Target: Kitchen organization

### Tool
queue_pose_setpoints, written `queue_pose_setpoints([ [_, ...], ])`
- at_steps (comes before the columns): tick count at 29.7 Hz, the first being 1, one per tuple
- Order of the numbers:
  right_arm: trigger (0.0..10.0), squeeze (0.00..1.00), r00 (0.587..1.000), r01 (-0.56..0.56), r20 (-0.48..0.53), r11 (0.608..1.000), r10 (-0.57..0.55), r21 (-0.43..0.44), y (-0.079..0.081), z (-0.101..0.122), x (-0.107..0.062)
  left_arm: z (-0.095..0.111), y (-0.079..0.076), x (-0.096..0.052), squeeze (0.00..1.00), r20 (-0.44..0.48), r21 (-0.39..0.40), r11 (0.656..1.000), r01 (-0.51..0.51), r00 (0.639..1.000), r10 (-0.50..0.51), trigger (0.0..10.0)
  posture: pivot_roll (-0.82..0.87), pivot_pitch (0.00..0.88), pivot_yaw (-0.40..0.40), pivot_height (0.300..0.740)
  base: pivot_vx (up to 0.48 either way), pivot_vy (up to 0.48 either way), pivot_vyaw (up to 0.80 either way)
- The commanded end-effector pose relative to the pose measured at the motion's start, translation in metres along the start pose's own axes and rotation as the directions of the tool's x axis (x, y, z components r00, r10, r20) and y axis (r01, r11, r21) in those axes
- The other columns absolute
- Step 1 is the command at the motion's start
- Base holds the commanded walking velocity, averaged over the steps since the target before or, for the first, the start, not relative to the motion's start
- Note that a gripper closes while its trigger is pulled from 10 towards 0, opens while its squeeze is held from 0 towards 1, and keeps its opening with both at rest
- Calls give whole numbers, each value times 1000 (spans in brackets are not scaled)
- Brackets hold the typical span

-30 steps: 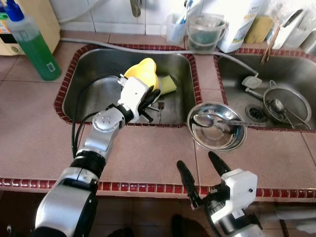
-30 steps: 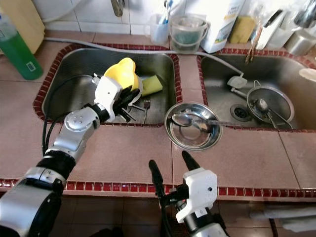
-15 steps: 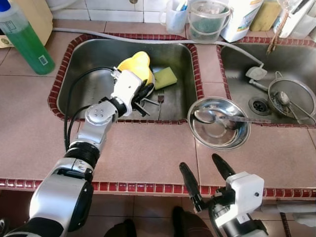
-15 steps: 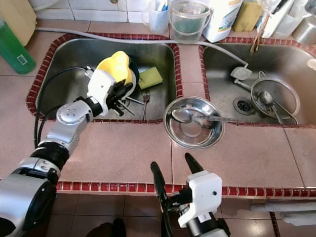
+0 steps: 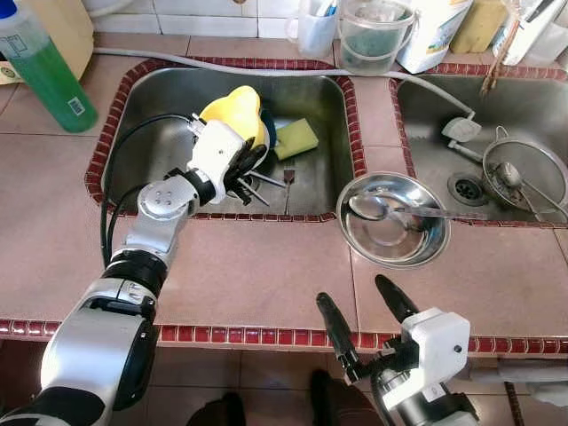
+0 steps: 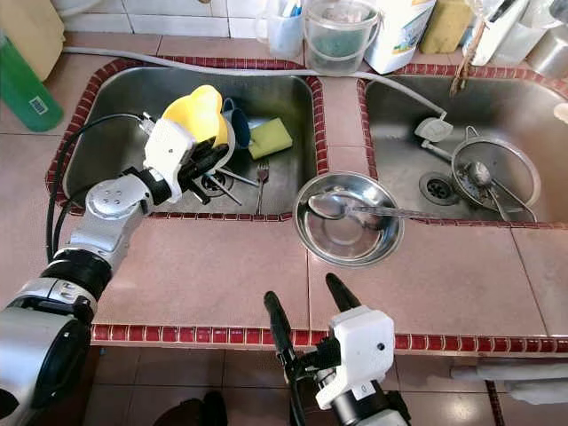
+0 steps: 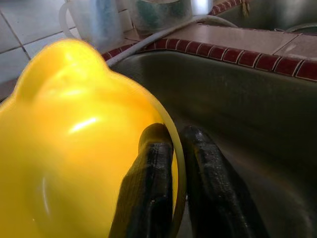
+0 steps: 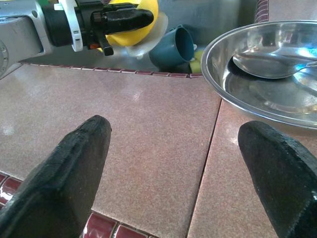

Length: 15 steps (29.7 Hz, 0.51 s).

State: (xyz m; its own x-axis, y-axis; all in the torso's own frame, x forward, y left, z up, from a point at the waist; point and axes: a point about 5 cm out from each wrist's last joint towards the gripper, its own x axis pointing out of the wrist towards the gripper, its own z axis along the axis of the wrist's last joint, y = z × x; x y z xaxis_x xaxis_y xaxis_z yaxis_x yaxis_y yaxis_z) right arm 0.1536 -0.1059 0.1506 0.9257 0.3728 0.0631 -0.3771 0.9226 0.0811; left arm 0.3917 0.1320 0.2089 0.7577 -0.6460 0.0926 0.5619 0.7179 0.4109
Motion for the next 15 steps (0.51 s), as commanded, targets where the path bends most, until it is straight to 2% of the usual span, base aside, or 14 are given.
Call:
queue_pose_setpoints([
  [1,10000,0,1000,-12,-3,1000,12,2,2,1,-2,3,2,1,1000,14,1,1000,22,1000,-22,10000,-360,287,14,732,0,0,0],
  [15,10000,0,1000,-8,8,1000,8,-1,0,0,2,6,5,0,1000,23,6,999,32,999,-32,10000,-350,283,15,732,0,0,0],
])
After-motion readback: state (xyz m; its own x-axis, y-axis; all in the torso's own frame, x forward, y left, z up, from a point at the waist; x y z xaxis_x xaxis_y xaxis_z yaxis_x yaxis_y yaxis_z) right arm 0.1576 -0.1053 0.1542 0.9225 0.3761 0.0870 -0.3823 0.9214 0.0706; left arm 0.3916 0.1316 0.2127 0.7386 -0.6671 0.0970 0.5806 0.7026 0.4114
